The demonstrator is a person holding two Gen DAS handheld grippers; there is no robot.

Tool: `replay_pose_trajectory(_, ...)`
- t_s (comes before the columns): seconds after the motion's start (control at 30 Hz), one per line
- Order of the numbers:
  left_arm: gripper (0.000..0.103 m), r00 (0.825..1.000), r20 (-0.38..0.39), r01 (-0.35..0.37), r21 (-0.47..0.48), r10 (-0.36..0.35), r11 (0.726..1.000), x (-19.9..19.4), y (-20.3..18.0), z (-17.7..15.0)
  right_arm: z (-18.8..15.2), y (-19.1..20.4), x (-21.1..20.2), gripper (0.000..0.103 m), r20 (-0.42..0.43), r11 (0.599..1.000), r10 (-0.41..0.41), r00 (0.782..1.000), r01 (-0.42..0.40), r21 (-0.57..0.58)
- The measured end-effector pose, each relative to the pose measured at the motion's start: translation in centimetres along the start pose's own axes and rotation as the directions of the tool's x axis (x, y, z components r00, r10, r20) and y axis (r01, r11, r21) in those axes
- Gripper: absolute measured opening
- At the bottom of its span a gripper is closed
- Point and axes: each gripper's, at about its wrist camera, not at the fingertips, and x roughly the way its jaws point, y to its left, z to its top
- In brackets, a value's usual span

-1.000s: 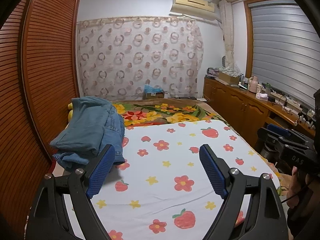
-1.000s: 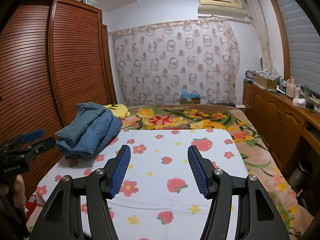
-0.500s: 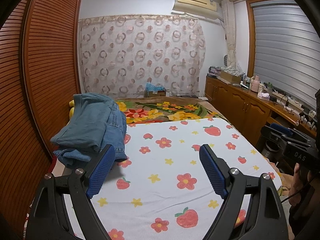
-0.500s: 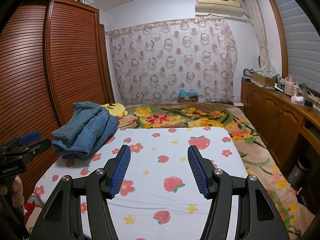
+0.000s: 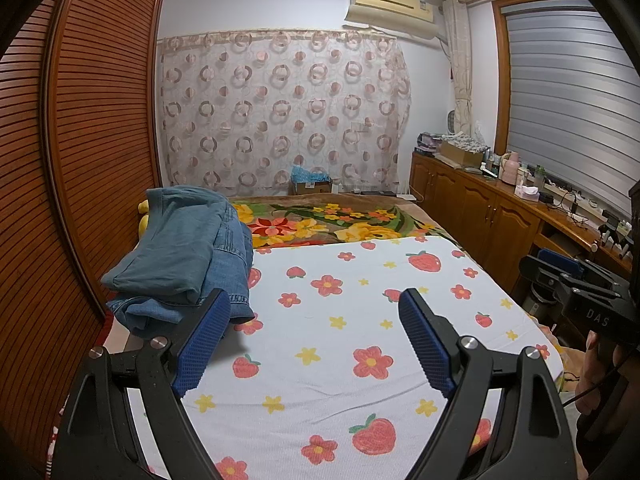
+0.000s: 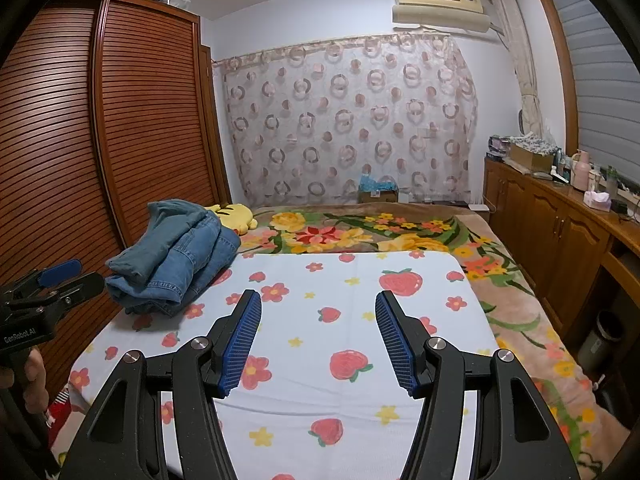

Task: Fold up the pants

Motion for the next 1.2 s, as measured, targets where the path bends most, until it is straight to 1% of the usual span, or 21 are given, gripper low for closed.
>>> replay_pose_trajectory(1.2, 0.086, 1.000, 0.002, 0.001, 0.000, -0.001, 1.000, 0.07, -0.06, -0.15, -0.11, -0.29, -0.19, 0.062, 0.010, 1.000, -0.005, 1.000, 0.005, -0.006)
